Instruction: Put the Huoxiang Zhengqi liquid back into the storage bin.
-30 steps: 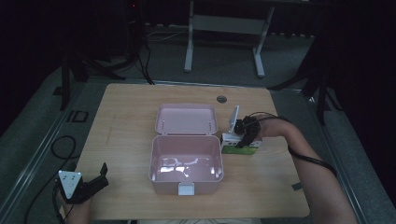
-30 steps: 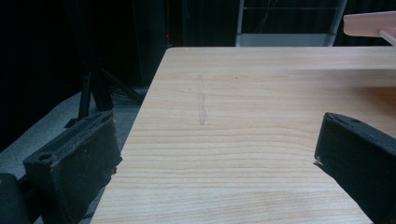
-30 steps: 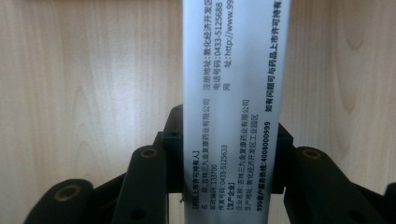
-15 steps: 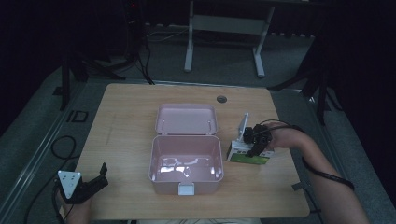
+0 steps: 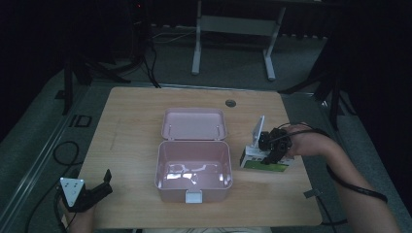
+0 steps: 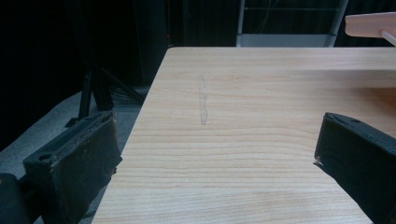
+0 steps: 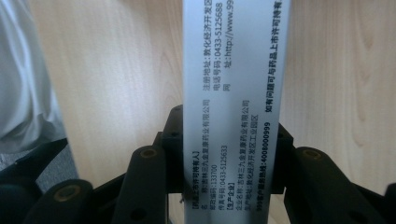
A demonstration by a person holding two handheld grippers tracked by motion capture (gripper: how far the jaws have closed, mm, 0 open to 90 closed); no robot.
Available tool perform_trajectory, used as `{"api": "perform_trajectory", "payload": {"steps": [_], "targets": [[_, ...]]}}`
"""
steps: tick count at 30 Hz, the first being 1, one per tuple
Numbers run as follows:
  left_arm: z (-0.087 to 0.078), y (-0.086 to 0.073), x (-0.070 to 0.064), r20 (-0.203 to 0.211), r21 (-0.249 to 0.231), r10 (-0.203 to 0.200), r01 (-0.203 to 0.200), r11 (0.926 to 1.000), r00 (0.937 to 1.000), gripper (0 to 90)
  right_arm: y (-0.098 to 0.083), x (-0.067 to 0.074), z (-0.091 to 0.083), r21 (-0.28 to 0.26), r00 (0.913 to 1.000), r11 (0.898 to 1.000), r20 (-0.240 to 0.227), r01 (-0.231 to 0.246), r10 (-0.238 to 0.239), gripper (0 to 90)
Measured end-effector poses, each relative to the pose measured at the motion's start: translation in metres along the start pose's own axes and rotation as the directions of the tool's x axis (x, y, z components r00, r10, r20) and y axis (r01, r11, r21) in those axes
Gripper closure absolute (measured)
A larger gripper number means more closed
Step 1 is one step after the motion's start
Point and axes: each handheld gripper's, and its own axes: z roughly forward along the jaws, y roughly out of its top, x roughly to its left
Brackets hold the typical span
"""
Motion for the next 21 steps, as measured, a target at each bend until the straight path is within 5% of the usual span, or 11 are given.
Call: {"api": "perform_trajectory", "payload": {"steps": [10, 21], "targets": [[0.000, 0.000, 0.000, 0.002, 0.000, 0.001, -0.001, 1.0000, 1.0000, 0.2, 0.018, 0.013, -0.047, -0.024, 0.9993, 0.999, 0.030, 0.024, -0.023, 62.2], [0.000, 0.000, 0.000, 0.002, 0.001, 0.002, -0.002, 1.0000, 1.0000, 0.2, 0.052, 0.023, -0.071, -0.069, 0.9965, 0.994, 0.030, 0.079, -0.078, 62.1]]}}
